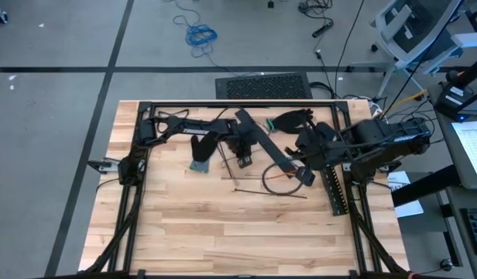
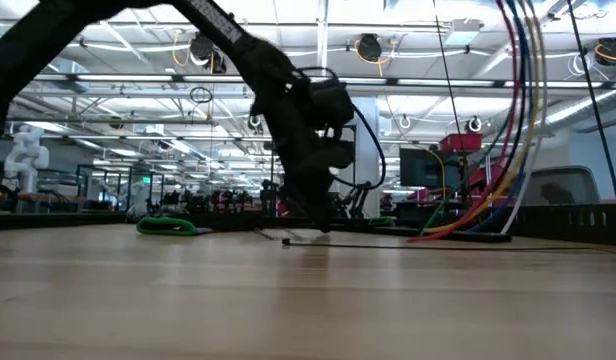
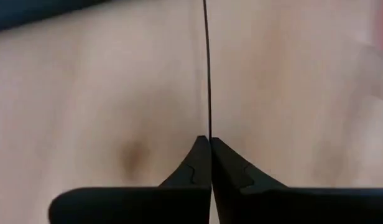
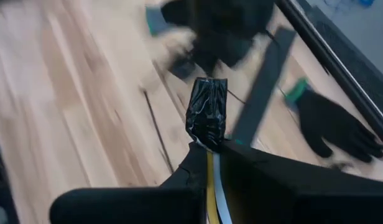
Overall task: Ziptie cables
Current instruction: Wrap the black zip tie on the cable
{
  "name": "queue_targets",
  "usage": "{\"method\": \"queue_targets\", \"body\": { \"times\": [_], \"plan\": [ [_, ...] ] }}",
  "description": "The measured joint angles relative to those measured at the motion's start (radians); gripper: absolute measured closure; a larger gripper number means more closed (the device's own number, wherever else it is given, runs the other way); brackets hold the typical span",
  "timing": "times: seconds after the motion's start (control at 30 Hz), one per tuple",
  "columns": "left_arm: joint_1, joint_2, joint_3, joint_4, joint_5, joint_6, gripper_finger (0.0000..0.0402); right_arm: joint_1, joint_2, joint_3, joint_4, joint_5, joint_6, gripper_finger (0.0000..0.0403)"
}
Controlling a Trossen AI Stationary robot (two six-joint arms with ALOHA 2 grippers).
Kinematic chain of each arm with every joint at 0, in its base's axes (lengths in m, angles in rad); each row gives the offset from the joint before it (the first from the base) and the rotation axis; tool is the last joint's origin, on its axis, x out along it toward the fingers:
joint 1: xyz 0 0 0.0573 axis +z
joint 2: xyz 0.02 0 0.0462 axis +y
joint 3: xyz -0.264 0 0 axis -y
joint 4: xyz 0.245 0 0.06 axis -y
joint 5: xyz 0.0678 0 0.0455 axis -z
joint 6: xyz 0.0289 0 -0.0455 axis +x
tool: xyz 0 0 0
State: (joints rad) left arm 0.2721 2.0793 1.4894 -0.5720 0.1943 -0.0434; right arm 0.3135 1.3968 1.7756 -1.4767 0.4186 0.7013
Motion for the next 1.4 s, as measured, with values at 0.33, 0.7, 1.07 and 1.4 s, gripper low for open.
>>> {"method": "queue_targets", "body": {
  "times": [0.33,0.7,1.07,1.4],
  "plan": [
    [-0.059,-0.404,0.003,-0.032,-0.011,-0.020,0.0401,0.078,0.004,-0.022,-0.092,-0.056,0.035,0.0391],
    [-0.043,-0.640,-0.022,0.322,-0.081,-0.125,0.0401,0.087,0.005,-0.221,0.220,-0.052,-0.013,0.0391],
    [-0.121,-0.645,-0.060,0.484,0.092,-0.133,0.0402,0.036,0.006,-0.536,0.926,0.028,-0.111,0.0391],
    [-0.116,-0.706,-0.650,1.269,-0.007,-0.502,0.0401,0.028,0.007,-0.581,0.943,-0.002,-0.101,0.0391]
  ]
}}
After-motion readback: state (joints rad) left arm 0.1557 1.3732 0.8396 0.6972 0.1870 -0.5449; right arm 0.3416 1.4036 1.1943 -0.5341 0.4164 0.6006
